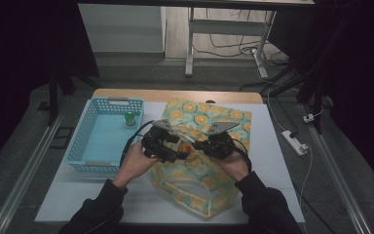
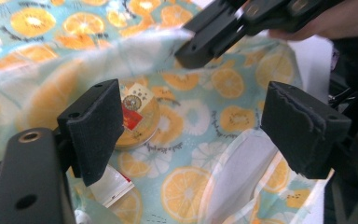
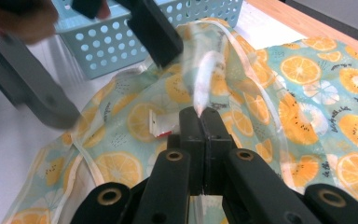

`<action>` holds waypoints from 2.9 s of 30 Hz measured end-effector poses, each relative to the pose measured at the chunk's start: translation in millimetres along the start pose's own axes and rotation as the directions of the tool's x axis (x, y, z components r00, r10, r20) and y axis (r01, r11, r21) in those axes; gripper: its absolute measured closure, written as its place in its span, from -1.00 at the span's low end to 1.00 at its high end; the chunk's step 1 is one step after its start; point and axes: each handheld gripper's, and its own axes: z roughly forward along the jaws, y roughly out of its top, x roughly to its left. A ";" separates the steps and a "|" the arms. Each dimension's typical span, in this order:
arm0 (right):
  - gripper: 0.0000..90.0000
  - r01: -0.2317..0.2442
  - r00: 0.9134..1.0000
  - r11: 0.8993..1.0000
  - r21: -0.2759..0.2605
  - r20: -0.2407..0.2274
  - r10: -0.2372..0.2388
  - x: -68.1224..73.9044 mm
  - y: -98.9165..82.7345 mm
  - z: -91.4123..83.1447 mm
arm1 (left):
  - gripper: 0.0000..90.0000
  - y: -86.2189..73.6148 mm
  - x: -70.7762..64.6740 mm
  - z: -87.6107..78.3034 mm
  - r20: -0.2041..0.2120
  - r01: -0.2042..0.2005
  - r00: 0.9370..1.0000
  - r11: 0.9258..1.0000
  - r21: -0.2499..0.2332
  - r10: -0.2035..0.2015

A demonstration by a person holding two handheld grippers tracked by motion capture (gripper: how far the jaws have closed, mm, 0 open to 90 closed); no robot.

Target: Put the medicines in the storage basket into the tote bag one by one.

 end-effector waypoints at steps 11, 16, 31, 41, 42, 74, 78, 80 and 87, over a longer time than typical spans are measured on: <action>1.00 0.026 0.999 0.997 0.071 -0.033 -0.024 9.6 -7.4 20.1 | -0.57 -4.5 10.9 -9.3 -0.023 0.039 0.999 0.999 -0.014 -0.039; 1.00 0.043 0.998 0.995 0.087 -0.041 -0.039 13.9 -8.2 24.6 | -0.57 -3.5 10.6 -14.0 -0.027 0.037 0.999 0.999 -0.025 -0.037; 1.00 0.036 0.999 0.996 0.079 -0.040 -0.033 12.4 -7.1 22.3 | -0.79 -6.9 26.7 -34.8 -0.088 0.095 0.991 0.993 -0.069 -0.101; 1.00 0.037 0.999 0.997 0.071 -0.035 -0.035 11.8 -6.5 20.3 | -0.95 -13.7 44.1 -36.5 -0.154 0.129 0.978 0.990 -0.062 -0.137; 1.00 0.037 0.999 0.997 0.071 -0.035 -0.035 11.8 -6.4 20.1 | -0.97 -14.8 46.5 -36.8 -0.160 0.133 0.977 0.989 -0.064 -0.142; 1.00 0.034 0.999 0.997 0.063 -0.034 -0.032 11.1 -5.7 18.8 | -0.99 -22.8 112.0 -64.1 -0.409 0.223 0.884 0.973 -0.062 -0.229; 1.00 0.034 0.999 0.997 0.063 -0.035 -0.032 11.1 -5.7 18.7 | -0.99 -22.2 124.8 -70.0 -0.439 0.245 0.864 0.968 -0.059 -0.246; 1.00 0.032 0.999 0.998 0.062 -0.036 -0.030 10.9 -5.7 18.6 | -1.00 -22.9 130.4 -72.4 -0.457 0.254 0.854 0.966 -0.054 -0.250; 1.00 0.034 0.999 0.997 0.064 -0.037 -0.031 11.2 -5.8 18.9 | -1.00 -31.1 151.7 -73.7 -0.489 0.305 0.824 0.951 -0.043 -0.286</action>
